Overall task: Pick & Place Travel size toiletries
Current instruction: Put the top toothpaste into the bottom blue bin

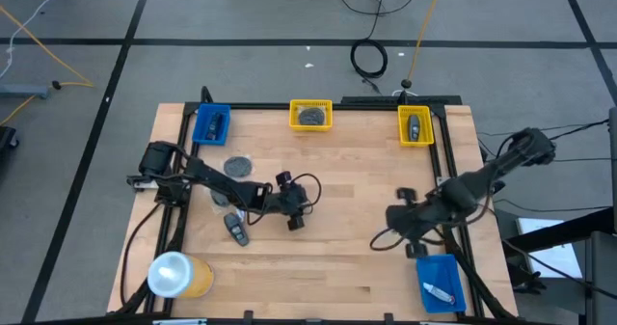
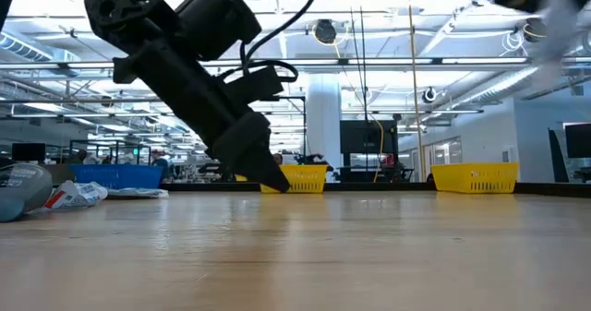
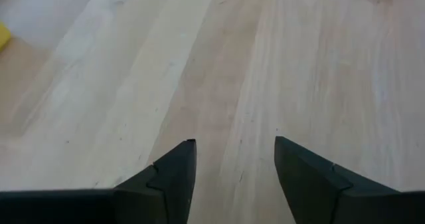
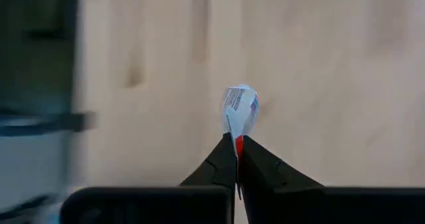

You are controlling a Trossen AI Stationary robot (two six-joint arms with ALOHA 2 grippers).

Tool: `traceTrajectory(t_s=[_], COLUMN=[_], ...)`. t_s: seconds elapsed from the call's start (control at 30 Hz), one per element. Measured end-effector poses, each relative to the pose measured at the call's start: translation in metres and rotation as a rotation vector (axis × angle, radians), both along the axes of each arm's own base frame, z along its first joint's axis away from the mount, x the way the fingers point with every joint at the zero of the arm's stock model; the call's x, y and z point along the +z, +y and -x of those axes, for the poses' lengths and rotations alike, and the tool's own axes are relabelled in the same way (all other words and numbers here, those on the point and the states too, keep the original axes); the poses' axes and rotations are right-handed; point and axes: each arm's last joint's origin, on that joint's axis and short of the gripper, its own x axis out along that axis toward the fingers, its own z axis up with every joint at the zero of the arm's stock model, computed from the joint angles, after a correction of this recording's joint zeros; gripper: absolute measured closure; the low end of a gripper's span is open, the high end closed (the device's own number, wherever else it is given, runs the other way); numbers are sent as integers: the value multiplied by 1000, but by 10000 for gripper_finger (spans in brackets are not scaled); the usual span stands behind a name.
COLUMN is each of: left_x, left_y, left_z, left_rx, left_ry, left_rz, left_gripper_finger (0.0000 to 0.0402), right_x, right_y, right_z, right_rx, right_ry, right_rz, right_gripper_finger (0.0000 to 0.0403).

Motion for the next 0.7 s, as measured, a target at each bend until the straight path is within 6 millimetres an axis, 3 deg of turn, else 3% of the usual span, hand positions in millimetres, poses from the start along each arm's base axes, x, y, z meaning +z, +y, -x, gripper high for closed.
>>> traceTrajectory(t_s=[0.17,0.3,0.7], left_x=[2,2,5], left_y=[-2,-1,0], left_z=[-1,-2,-4], left_rx=[-17,-38,-64], left_ry=[-18,-14,-40], left_rz=[-14,-38,-52], left_gripper_finger=[219,230,243], right_x=[2,-8,-50], right_y=[12,26,71], right_z=[18,31,60], right_rx=[-161,-283,-443], right_ry=[295,447,591], right_rz=[-224,-286,-440], right_gripper_finger=[403,403,403])
